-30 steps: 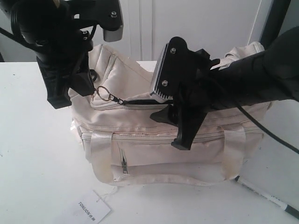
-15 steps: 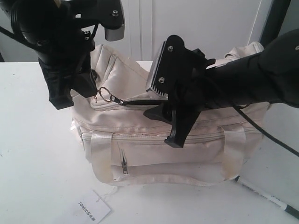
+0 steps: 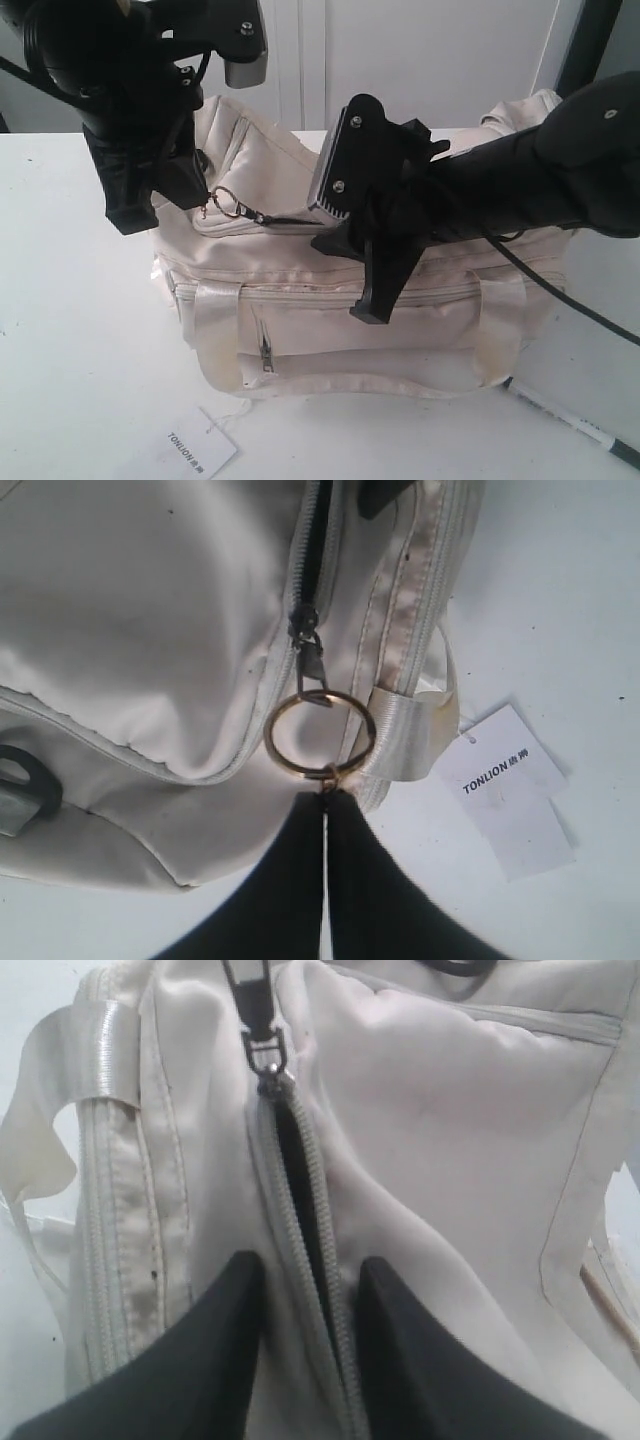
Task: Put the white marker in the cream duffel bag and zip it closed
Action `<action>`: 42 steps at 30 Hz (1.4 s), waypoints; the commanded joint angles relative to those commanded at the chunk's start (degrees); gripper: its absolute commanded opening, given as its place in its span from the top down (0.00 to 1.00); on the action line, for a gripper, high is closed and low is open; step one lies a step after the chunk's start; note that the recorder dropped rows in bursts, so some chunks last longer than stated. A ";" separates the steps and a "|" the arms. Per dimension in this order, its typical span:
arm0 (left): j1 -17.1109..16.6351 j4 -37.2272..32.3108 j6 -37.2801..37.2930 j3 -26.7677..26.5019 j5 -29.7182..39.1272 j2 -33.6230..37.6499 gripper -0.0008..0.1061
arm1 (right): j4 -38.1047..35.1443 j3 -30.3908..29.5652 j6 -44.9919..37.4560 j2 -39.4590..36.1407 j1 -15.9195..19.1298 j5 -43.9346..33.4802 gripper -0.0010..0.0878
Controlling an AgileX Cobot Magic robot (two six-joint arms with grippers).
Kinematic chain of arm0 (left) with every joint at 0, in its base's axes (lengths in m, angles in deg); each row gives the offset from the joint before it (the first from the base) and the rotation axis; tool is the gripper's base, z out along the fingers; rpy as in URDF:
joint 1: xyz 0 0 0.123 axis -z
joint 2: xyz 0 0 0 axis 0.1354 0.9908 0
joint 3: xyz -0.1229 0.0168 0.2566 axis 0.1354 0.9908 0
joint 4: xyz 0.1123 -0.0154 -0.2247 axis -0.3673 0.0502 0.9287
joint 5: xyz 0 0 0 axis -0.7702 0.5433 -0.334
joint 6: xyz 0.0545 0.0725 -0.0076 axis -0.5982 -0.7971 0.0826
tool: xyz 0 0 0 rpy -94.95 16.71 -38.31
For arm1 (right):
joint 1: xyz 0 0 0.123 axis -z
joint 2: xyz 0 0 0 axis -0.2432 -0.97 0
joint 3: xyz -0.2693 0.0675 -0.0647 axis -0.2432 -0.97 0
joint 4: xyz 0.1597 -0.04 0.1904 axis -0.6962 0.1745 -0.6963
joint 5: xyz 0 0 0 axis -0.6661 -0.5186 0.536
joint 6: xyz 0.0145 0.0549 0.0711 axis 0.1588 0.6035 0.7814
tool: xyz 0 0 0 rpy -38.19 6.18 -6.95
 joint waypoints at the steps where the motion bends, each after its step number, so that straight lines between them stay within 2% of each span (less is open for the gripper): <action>1: 0.00 0.00 0.00 0.00 0.00 0.00 0.99 | 0.00 0.00 0.12 0.00 0.00 0.50 0.82; 4: 0.00 0.00 0.24 0.00 0.12 0.00 0.99 | 0.00 0.00 0.12 0.00 0.00 1.37 0.93; 7: 0.00 0.00 0.24 0.00 0.85 0.00 0.99 | 0.00 0.00 0.12 0.35 0.00 1.37 0.99; 14: 0.00 0.00 0.24 0.00 1.58 0.10 0.99 | 0.00 0.00 0.12 1.44 0.00 1.25 0.99; 20: 0.00 -0.31 0.49 0.00 3.85 0.10 0.99 | 0.00 0.00 0.12 2.41 0.00 -1.92 0.99; 30: 0.00 -0.43 1.75 0.11 3.82 0.10 0.99 | 0.11 0.00 0.12 4.27 0.00 -1.62 0.99; 34: -0.79 -0.86 3.12 2.10 1.71 0.20 0.99 | 0.11 0.00 0.12 5.25 0.00 -1.65 0.99; 42: -4.68 -0.86 4.85 7.98 -0.55 0.20 0.99 | 0.33 0.00 0.12 5.40 0.00 -1.65 0.99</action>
